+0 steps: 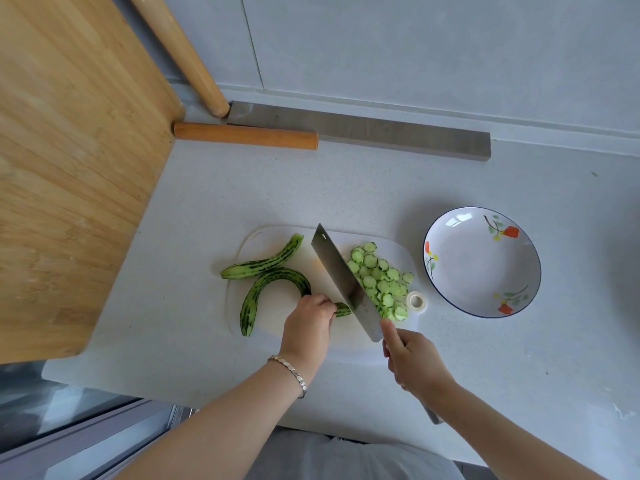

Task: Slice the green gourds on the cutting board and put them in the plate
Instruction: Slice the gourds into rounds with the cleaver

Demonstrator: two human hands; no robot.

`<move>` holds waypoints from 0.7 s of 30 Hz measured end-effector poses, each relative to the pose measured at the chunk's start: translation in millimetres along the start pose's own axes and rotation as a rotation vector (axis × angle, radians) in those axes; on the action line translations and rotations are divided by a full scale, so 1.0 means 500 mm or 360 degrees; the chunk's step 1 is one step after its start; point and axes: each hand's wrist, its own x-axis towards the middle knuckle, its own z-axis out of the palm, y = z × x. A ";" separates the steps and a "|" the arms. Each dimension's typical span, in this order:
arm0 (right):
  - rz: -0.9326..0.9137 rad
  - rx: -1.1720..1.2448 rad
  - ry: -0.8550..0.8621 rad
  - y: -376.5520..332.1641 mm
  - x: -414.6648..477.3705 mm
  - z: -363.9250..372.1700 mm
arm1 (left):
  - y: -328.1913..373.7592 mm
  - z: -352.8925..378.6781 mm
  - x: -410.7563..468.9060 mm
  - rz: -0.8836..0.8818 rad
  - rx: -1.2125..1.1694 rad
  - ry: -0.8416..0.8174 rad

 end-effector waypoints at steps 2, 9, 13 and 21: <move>-0.0030 0.0015 -0.0020 -0.002 -0.008 -0.009 | 0.001 0.001 0.001 0.0002 -0.0020 -0.0001; -0.0070 -0.0119 -0.0037 -0.007 -0.014 -0.011 | 0.005 0.000 0.002 0.0022 -0.0002 -0.0009; -0.0050 -0.0158 -0.0017 -0.007 -0.006 0.001 | 0.001 0.003 0.002 -0.0009 0.0019 -0.0021; 0.0072 0.0039 -0.0028 0.000 0.007 0.014 | -0.002 0.002 -0.003 -0.0002 -0.0050 0.0008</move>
